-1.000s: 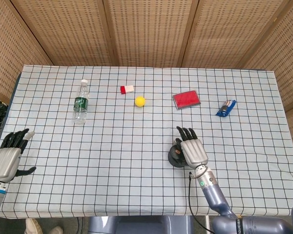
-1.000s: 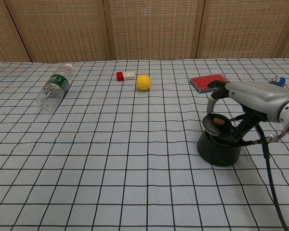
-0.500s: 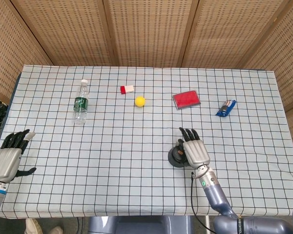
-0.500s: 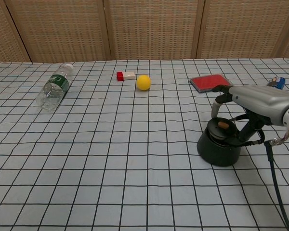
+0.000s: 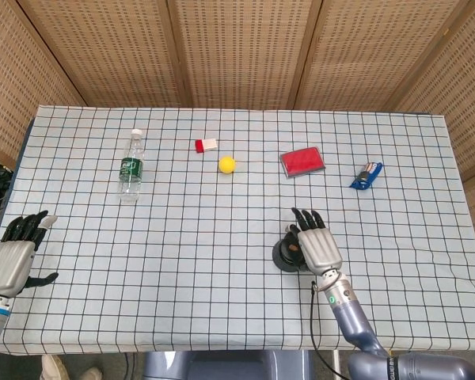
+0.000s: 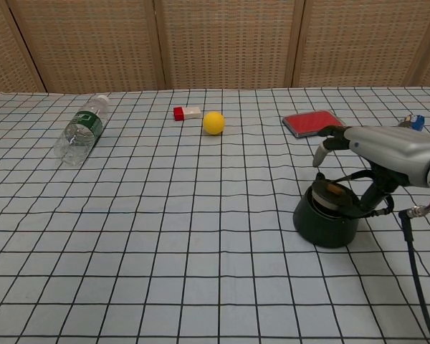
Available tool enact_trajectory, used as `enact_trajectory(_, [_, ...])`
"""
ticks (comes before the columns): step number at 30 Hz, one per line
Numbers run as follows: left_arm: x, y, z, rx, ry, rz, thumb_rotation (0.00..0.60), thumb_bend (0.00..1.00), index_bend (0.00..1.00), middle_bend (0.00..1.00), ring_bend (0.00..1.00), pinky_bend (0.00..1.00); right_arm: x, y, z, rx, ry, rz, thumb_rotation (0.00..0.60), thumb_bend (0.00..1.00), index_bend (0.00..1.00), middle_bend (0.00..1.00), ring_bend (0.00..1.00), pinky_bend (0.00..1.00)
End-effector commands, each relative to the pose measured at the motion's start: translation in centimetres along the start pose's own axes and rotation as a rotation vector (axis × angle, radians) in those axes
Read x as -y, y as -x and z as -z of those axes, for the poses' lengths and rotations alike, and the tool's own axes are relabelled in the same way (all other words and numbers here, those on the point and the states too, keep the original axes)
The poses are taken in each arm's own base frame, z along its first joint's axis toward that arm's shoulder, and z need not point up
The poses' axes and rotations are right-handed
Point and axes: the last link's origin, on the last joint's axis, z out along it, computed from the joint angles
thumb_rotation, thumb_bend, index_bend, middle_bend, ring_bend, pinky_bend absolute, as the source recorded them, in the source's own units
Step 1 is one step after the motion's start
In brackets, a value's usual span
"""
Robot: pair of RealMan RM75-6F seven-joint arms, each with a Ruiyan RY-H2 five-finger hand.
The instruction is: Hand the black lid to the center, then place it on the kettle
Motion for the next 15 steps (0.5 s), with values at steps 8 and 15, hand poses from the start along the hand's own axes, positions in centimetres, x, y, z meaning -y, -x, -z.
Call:
enact_trajectory(8, [0.0, -0.1, 0.1, 0.001, 0.001, 0.002, 0.600, 0.10, 0.00, 0.00, 0.00, 0.00, -0.1, -0.8, 1.2, -0.027, -0.017, -0.011, 0.600, 0.35, 0.27, 0.00, 0.00, 0.00])
enact_trajectory(15, [0.0, -0.1, 0.2, 0.004, 0.001, 0.001, 0.600, 0.10, 0.00, 0.00, 0.00, 0.00, -0.6, -1.0, 2.3, -0.036, -0.021, -0.004, 0.600, 0.43, 0.27, 0.00, 0.00, 0.00])
